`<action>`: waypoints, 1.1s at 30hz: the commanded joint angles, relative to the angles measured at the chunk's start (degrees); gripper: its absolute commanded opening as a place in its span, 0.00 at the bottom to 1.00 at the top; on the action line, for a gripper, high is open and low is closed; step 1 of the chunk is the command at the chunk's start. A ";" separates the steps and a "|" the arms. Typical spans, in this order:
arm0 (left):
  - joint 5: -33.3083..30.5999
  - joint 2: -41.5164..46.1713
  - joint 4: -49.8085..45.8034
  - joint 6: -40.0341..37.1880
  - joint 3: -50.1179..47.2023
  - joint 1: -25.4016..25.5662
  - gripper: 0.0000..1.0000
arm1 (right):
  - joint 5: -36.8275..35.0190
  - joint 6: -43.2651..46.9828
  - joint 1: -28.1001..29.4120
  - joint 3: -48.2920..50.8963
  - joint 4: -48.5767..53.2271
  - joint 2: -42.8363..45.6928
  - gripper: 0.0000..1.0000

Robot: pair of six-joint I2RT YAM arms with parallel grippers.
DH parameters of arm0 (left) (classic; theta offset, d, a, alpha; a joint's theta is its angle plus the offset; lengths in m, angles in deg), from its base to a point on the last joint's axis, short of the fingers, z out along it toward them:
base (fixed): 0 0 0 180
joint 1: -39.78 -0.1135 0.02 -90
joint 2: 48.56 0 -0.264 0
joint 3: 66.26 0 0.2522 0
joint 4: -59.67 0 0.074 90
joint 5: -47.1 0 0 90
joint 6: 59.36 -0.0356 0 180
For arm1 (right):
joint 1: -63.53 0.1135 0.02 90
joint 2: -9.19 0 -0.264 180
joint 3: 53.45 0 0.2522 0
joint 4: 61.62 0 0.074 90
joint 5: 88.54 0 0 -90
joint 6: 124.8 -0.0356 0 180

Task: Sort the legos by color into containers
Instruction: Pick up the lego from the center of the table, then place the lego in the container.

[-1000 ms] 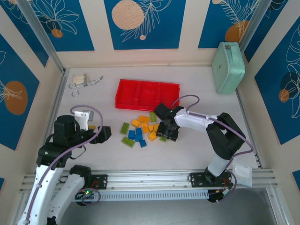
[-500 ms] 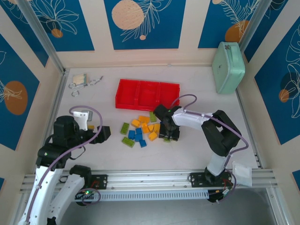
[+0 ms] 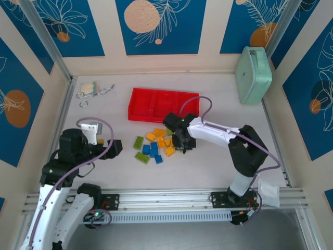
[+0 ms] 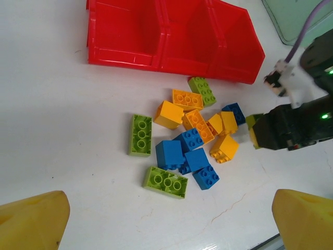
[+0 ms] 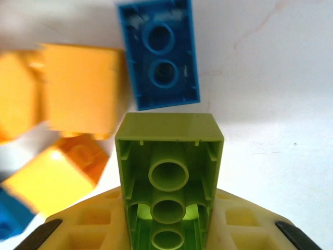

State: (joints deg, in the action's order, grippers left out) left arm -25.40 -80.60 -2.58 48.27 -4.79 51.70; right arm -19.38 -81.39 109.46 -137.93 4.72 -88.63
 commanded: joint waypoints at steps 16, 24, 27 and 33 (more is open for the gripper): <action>2.00 3.04 0.61 -0.27 -0.22 0.27 0.99 | -0.82 24.21 -16.85 -27.73 -4.77 -11.65 0.19; 2.39 6.99 1.12 -0.49 -0.42 0.21 0.99 | 3.94 26.92 -21.26 -33.52 -6.31 -22.35 0.23; 1.49 7.57 1.08 -0.31 -0.47 0.21 0.99 | 5.04 27.65 -21.82 -33.91 -6.48 -24.14 0.27; 1.15 7.52 1.35 -0.22 -0.77 0.21 0.99 | 4.23 29.69 -21.85 -33.54 -6.02 -24.70 0.40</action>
State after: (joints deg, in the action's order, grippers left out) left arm -23.67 -73.47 -2.53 48.25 -4.92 51.70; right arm -16.30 -53.46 87.72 -169.75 -2.02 -113.00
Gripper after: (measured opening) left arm 0.994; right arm 0.382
